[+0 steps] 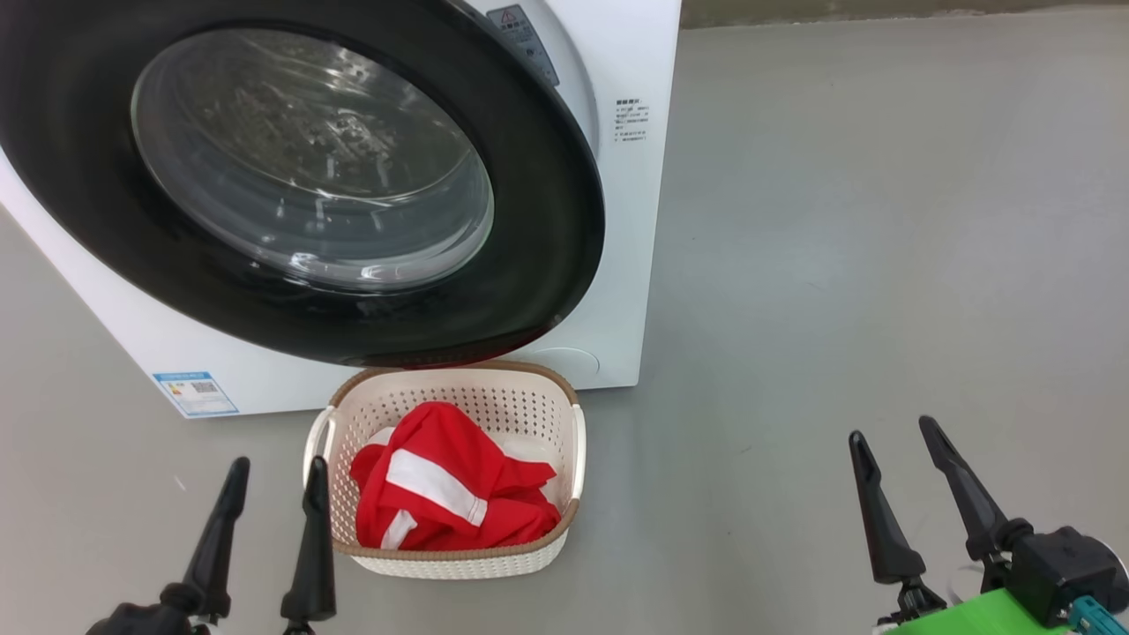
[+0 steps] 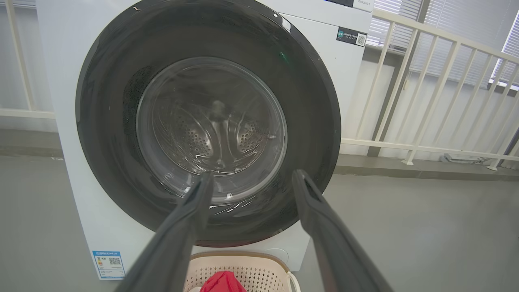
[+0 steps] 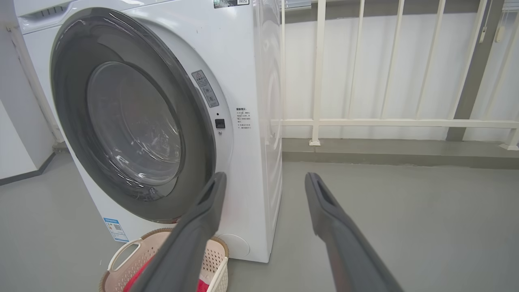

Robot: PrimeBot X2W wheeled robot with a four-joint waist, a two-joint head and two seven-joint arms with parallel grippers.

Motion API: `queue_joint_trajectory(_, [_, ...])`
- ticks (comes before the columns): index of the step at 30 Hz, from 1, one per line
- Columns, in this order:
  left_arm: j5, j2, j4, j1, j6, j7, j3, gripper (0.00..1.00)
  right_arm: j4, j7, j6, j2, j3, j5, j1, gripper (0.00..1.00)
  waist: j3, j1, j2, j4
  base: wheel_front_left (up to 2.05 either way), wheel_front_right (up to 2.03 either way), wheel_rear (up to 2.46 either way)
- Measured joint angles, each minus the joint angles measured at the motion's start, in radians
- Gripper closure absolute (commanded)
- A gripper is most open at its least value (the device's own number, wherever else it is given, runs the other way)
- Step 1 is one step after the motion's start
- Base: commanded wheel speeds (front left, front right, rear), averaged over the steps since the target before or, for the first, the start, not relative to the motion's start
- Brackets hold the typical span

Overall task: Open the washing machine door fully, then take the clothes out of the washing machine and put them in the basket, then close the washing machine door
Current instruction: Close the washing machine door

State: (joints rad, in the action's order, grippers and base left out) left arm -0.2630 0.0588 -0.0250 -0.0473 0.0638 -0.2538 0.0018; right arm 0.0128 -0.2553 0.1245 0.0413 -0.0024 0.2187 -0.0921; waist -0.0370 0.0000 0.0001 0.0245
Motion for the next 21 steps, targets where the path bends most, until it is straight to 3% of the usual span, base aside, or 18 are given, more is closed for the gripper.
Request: queue_joint_trajectory(21, [0.026,-0.010,0.018,-0.015,0.026,0.000,0.012,0.00,-0.010,0.000,0.000,-0.004,-0.011,0.000,-0.010,0.00,-0.015,0.0000,0.0000,-0.016,0.00,0.00,0.00])
